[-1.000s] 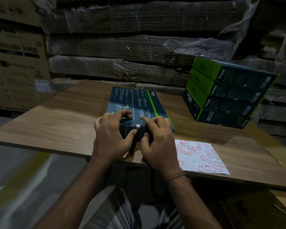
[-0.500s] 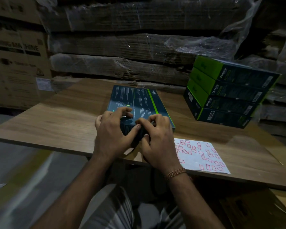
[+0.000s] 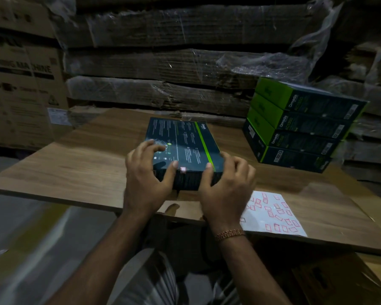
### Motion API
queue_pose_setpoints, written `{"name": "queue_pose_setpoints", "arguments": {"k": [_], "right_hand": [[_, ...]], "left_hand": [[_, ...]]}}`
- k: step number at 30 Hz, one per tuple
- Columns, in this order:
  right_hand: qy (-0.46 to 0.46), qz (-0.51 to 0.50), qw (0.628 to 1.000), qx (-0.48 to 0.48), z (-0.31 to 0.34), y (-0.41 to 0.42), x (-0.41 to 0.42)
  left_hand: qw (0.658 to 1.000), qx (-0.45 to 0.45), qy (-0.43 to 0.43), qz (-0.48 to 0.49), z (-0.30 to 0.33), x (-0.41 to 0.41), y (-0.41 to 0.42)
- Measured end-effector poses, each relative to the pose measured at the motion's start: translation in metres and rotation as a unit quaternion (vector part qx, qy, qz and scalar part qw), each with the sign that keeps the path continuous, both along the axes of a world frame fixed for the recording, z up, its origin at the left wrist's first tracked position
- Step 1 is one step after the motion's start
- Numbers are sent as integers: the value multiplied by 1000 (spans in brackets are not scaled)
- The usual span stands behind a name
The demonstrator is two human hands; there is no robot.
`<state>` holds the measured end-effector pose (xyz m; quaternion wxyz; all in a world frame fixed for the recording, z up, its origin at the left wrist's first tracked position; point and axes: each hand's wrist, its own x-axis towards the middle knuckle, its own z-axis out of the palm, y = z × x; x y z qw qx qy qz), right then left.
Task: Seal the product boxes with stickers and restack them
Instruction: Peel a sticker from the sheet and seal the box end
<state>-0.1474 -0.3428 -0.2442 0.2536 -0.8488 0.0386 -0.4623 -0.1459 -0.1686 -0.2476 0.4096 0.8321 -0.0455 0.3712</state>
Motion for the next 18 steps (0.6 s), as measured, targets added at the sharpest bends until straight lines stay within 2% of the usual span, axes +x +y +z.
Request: {"name": "queue_pose_setpoints", "arguments": {"k": [2, 4, 7, 10, 12, 18], "right_hand": [[94, -94, 991, -9, 2, -4, 1], [185, -129, 974, -31, 5, -8, 1], [229, -94, 969, -23, 15, -12, 3], [261, -18, 964, 52, 24, -18, 10], [256, 23, 960, 112, 23, -22, 16], [166, 132, 942, 261, 31, -24, 20]], "left_hand": [[998, -44, 28, 36, 1, 1, 3], [992, -103, 53, 42, 4, 3, 7], [981, -162, 102, 26, 8, 1, 6], [977, -180, 113, 13, 10, 0, 2], [977, -178, 117, 11, 13, 0, 0], [969, -213, 124, 11, 17, 1, -12]]}}
